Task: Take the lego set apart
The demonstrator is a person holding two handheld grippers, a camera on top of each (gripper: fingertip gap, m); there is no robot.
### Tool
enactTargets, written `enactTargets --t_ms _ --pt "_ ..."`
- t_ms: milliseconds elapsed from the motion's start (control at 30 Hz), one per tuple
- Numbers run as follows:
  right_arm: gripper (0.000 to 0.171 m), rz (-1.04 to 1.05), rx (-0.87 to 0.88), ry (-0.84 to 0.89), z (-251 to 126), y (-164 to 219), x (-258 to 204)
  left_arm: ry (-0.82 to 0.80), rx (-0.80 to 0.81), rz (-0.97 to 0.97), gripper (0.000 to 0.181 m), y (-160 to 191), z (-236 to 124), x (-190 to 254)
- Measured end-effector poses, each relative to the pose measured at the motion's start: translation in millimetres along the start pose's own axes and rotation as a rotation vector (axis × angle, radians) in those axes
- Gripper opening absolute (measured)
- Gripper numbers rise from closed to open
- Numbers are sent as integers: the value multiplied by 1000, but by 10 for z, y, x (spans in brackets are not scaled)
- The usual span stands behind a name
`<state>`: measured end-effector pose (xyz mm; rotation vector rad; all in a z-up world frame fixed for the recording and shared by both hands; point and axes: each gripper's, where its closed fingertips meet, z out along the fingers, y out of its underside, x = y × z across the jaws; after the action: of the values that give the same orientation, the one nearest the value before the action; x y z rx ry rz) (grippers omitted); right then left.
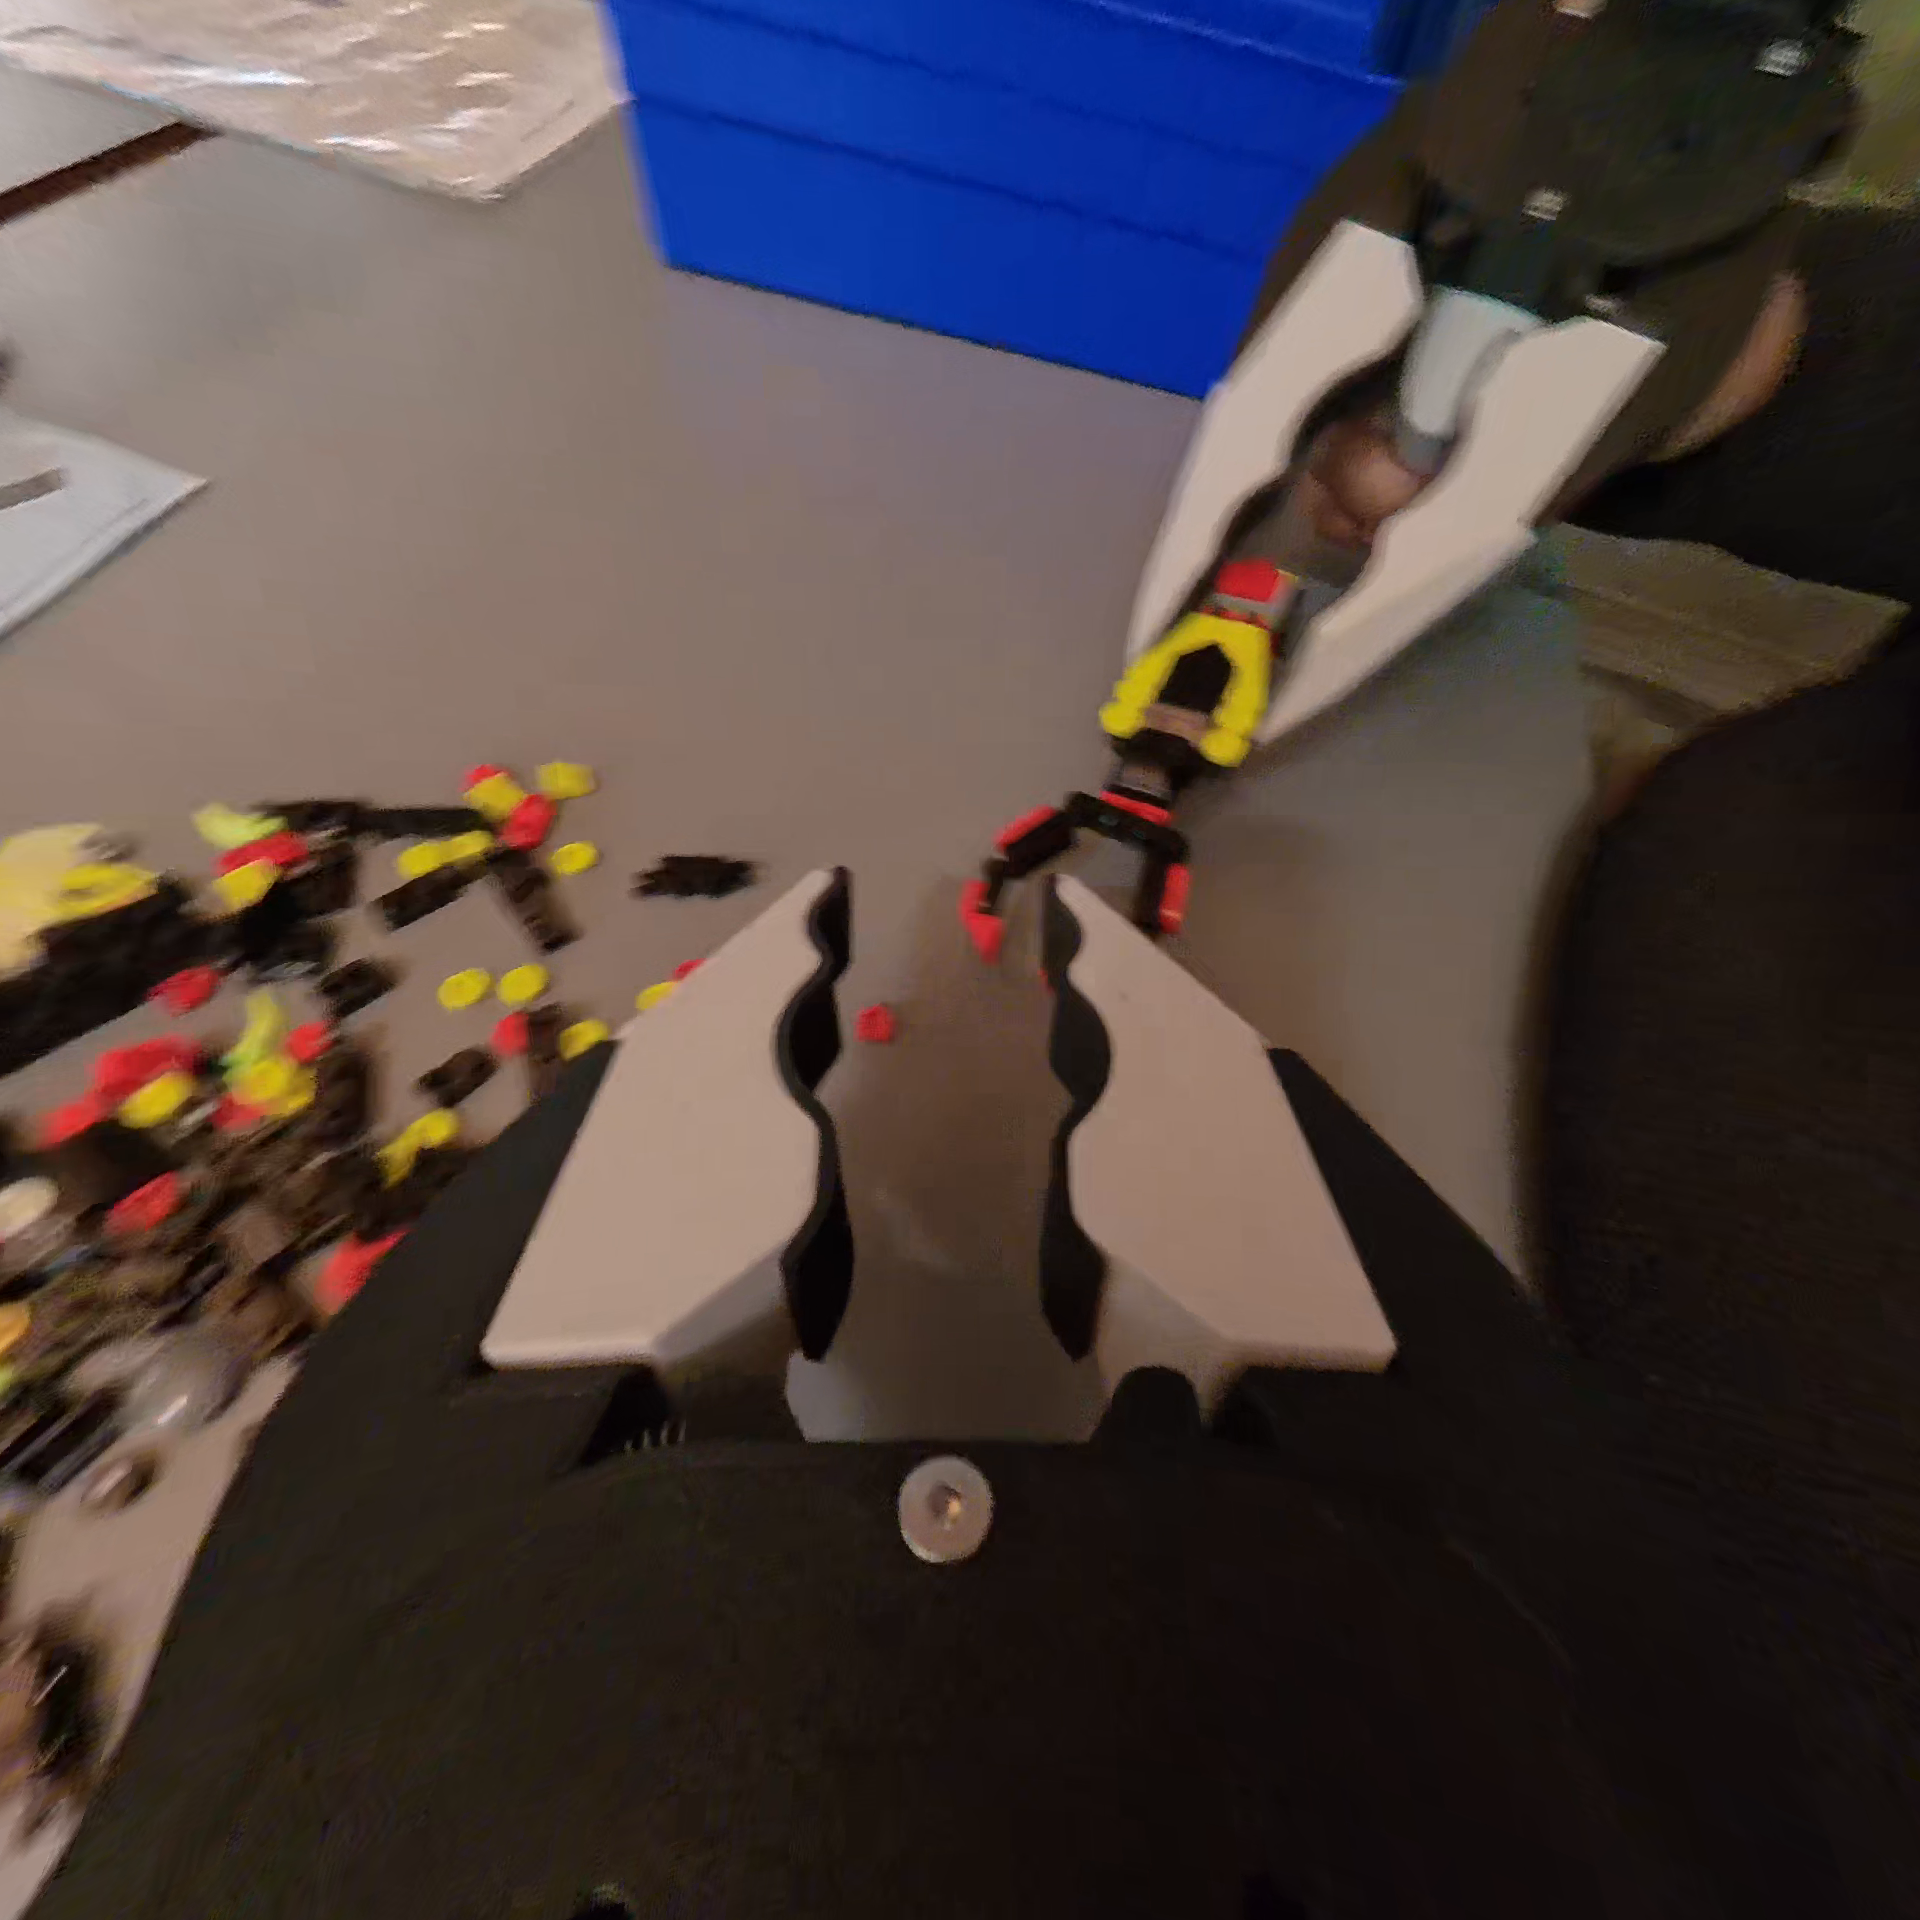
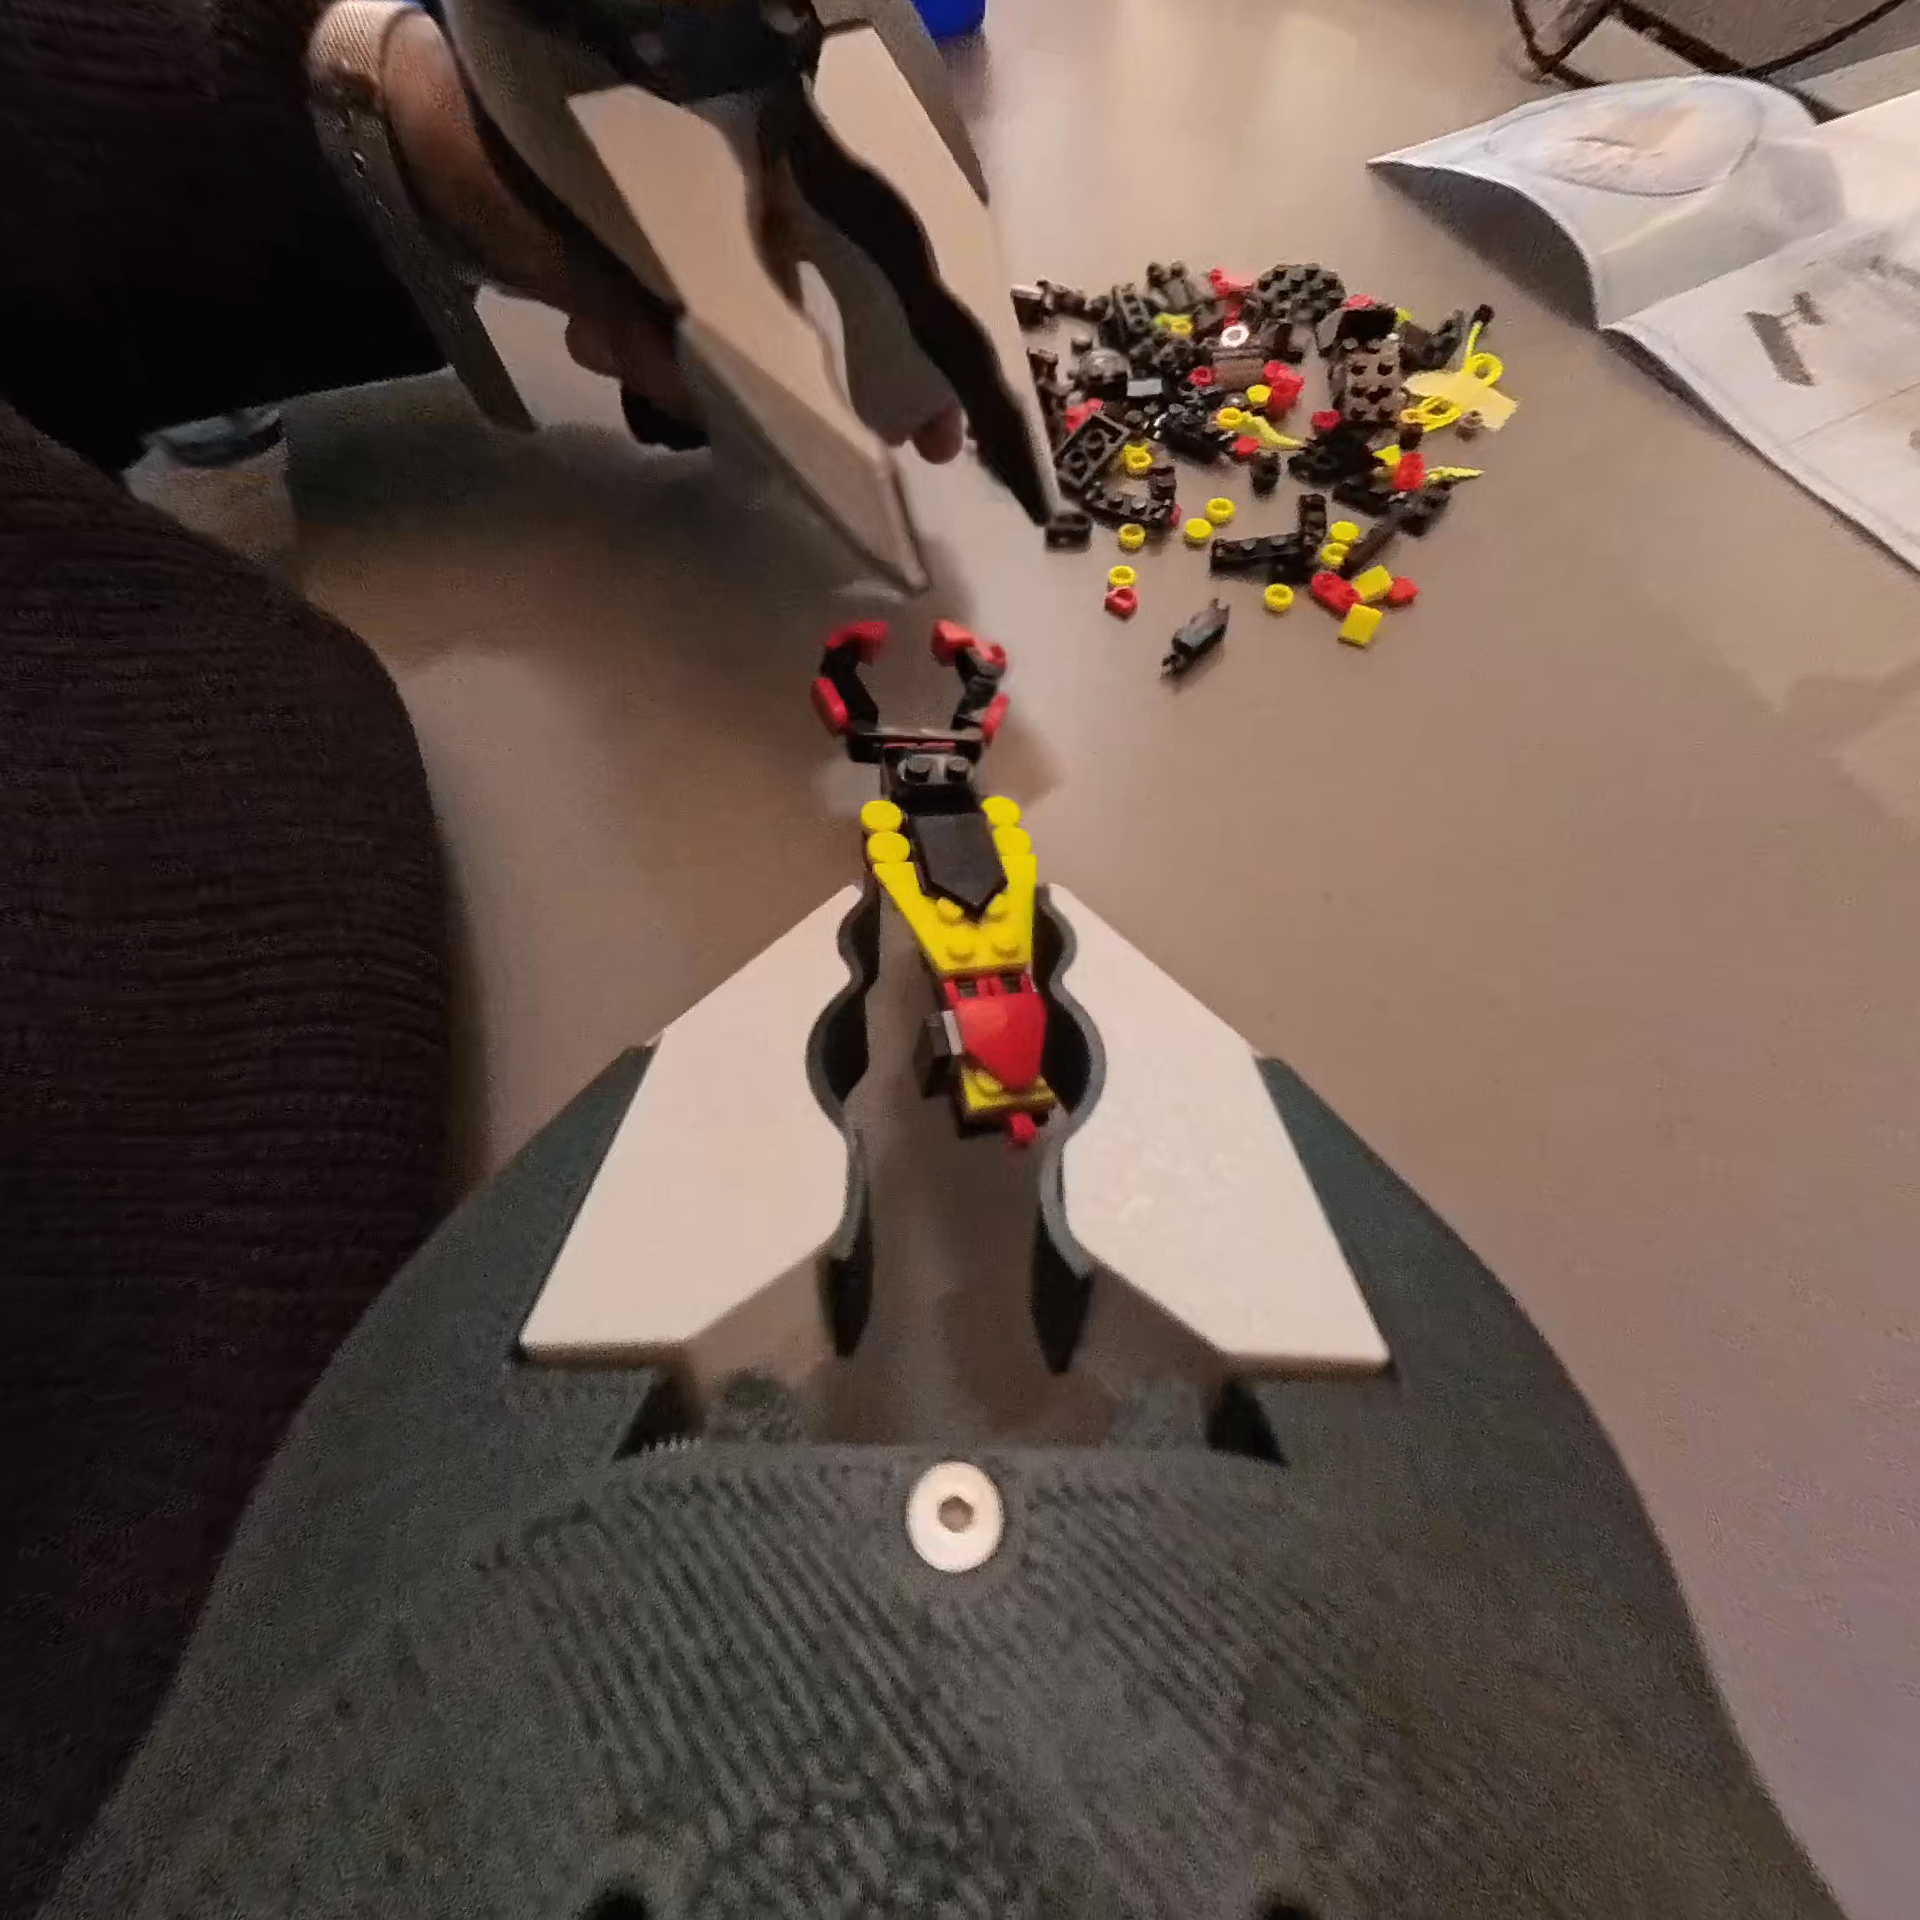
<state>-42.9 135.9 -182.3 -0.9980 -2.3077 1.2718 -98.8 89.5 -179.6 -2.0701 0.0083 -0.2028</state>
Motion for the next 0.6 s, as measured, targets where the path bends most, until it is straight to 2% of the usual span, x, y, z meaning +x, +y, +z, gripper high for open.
enactTargets --t_ms 33,67,133,300,500,600 --pt "28 -13 -8 18 -45 44 10 58 -8 29 51 13 40 131" --pt "28 -19 -23 38 -78 94 27 81 -22 58 59 35 81 214" --pt "28 -25 -60 49 -101 198 32 62 -48 120 57 64 170 287" --pt "28 5 -106 3 -54 293 0 62 -131 204 43 143 365 464" --pt "29 1 -168 -3 -34 444 6 10 -251 273 22 308 472 455" --pt "36 -4 -151 -18 12 385 -47 5 -272 299 22 339 495 465"
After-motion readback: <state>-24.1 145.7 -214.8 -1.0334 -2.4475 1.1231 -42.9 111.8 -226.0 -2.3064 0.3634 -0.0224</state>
